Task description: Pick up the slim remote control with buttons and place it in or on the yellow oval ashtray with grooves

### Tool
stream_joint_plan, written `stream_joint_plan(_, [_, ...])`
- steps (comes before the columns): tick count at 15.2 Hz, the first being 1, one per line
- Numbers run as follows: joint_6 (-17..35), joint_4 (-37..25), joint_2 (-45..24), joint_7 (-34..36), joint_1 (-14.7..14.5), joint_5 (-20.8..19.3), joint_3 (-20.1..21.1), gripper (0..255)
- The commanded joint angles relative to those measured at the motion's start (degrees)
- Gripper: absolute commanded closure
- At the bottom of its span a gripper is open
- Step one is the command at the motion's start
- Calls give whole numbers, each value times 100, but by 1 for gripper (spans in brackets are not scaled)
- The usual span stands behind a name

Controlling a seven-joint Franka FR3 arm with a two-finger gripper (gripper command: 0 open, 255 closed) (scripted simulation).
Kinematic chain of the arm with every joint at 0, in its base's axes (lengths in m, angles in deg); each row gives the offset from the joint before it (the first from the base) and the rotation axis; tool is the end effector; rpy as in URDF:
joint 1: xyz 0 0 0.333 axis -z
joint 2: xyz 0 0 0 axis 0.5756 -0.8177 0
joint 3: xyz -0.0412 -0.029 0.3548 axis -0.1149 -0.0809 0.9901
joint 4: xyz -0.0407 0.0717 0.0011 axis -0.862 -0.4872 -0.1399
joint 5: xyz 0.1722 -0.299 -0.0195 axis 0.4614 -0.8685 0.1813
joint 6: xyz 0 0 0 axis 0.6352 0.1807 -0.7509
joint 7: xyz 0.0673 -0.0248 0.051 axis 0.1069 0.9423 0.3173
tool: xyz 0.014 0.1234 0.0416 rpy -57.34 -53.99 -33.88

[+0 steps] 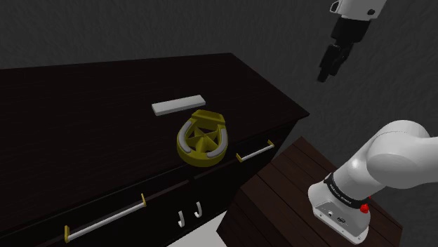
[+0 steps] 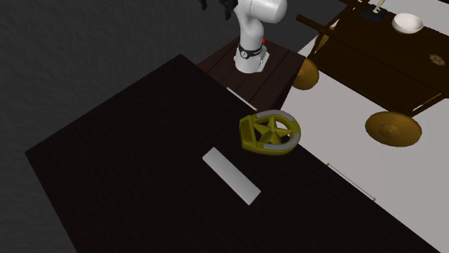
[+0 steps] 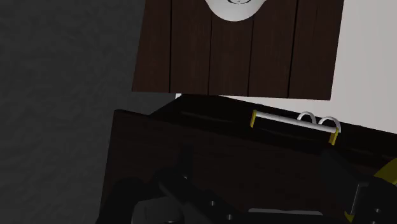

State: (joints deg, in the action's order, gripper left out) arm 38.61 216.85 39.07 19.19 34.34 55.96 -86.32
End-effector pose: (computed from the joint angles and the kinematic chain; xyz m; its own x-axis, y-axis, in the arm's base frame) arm 0.1998 -0.0126 0.5716 0.9905 0.0201 -0.1362 0.0211 -0.9998 0.0061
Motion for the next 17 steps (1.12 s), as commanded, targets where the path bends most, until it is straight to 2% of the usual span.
stream_joint_plan(1, [0,0,0,0,0,0,0,0])
stream_joint_plan(9, [1337,-334,-1544,-953,-470,-27,-109,0])
stream_joint_plan(17, [2319,-1062,-3125,-1877,-886,69,-68,0])
